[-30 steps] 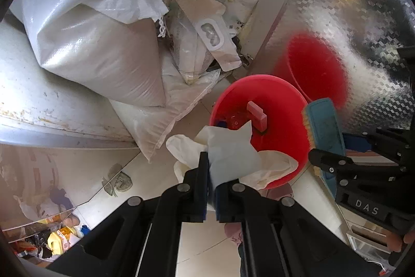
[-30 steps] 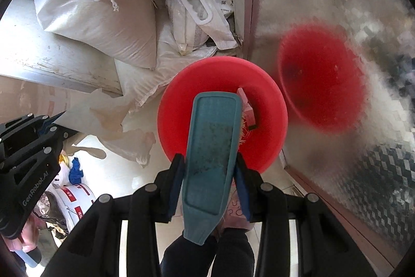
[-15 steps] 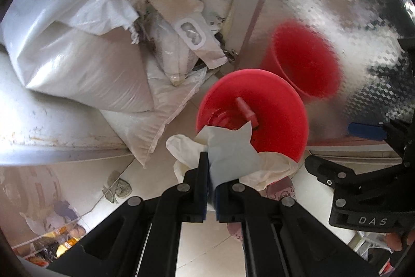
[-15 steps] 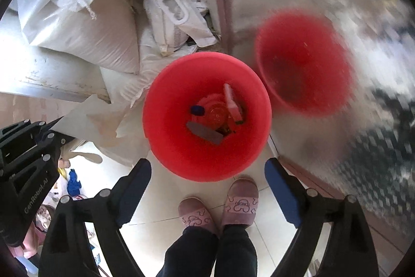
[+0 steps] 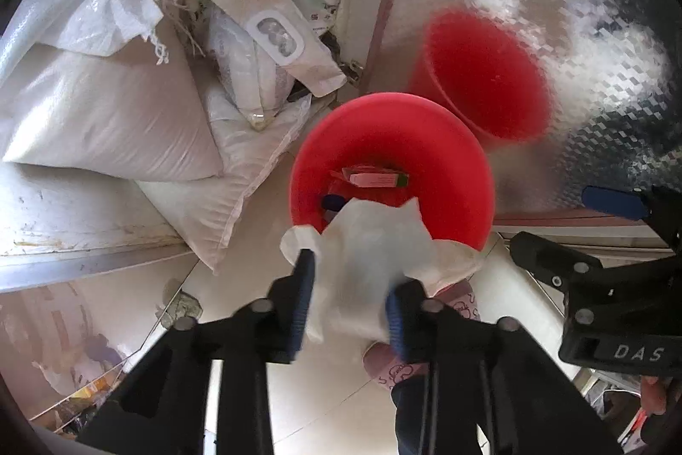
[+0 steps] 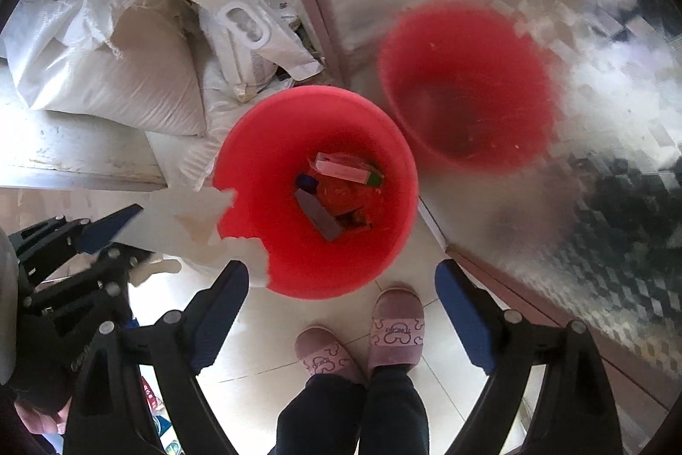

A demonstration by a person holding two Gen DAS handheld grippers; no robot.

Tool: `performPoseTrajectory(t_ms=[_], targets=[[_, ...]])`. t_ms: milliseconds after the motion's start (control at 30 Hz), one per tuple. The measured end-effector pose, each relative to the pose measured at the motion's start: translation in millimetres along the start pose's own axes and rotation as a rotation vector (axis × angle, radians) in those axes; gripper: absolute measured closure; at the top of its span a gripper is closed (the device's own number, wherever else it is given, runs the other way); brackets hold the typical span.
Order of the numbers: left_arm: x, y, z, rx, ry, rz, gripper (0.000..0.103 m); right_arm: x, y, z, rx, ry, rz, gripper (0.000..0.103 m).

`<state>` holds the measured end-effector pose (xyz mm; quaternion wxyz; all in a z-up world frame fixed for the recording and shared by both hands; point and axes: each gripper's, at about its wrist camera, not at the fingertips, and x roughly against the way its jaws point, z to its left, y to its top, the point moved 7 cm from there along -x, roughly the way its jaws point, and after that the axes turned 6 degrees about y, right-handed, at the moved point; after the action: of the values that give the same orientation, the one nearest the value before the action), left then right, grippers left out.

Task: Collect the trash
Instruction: 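Open the left tool to drop the white glove into the bin, then raise both tools back up to the counter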

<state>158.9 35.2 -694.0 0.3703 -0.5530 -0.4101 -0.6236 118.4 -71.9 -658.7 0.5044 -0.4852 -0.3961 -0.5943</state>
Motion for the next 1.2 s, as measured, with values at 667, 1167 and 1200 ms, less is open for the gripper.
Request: performPoseTrajectory(t_ms=[667,1167,1200], targets=[[62.6,-35.6,31.8,0.094,0.041,0.0,0.064,46.4,-9.1,41.9,0.154,0.021,-0.02,0.015],[262.0,-58.4,58.2,0.233,0.017,-0.093,0.062,235.5,-34.6,105.0,0.306,-0.042,-0.098,0.015],[277.5,-59.8,58.2,0.239,0.017,-0.106,0.061,250.2,-36.8,109.3,0.314,-0.041,-0.113,0.015]])
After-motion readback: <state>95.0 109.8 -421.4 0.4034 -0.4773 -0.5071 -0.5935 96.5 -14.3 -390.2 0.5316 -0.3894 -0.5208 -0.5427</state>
